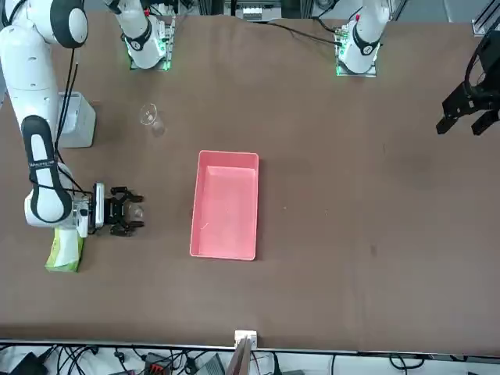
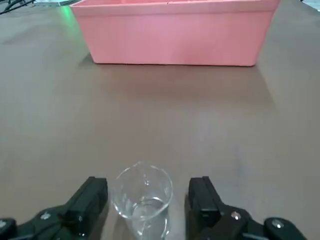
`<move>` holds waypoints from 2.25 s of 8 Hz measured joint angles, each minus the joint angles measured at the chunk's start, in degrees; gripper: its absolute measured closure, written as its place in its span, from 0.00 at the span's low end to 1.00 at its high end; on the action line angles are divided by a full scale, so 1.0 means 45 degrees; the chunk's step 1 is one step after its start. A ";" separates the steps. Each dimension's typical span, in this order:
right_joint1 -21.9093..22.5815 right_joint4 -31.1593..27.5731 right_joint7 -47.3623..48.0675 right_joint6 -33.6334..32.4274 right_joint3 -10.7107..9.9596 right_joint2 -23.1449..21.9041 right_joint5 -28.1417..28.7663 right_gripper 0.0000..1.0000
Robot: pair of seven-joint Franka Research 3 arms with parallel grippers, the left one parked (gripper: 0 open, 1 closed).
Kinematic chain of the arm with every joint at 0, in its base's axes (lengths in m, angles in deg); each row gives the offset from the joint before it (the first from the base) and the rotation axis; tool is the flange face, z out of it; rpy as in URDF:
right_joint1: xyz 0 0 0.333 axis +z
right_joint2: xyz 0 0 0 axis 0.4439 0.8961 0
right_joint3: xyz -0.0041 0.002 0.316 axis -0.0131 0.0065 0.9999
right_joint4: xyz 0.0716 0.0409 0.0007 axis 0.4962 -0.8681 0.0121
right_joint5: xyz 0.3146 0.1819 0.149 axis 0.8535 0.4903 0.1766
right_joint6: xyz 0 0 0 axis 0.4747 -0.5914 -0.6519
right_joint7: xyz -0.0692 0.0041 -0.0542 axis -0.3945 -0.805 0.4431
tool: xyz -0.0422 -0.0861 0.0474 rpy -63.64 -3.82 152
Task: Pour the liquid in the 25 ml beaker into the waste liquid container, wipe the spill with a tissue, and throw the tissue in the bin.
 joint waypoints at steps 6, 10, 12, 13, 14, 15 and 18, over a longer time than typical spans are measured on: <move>-0.1153 0.0009 -0.0212 0.0193 -0.0203 -0.0963 -0.1181 0.00; -0.1302 -0.0366 0.1161 0.0240 -0.1551 -0.3238 -0.2518 0.00; -0.1063 -0.0506 0.3437 0.0809 -0.1727 -0.4107 -0.3324 0.00; -0.0862 -0.0522 0.4757 0.1216 -0.1742 -0.4314 -0.3603 0.00; -0.0574 -0.0527 0.5991 0.1776 -0.1758 -0.4412 -0.3963 0.00; -0.0228 -0.0402 0.7283 0.2340 -0.1760 -0.4440 -0.4571 0.00; 0.0587 0.0504 1.2896 0.2529 -0.1759 -0.4409 -0.6300 0.00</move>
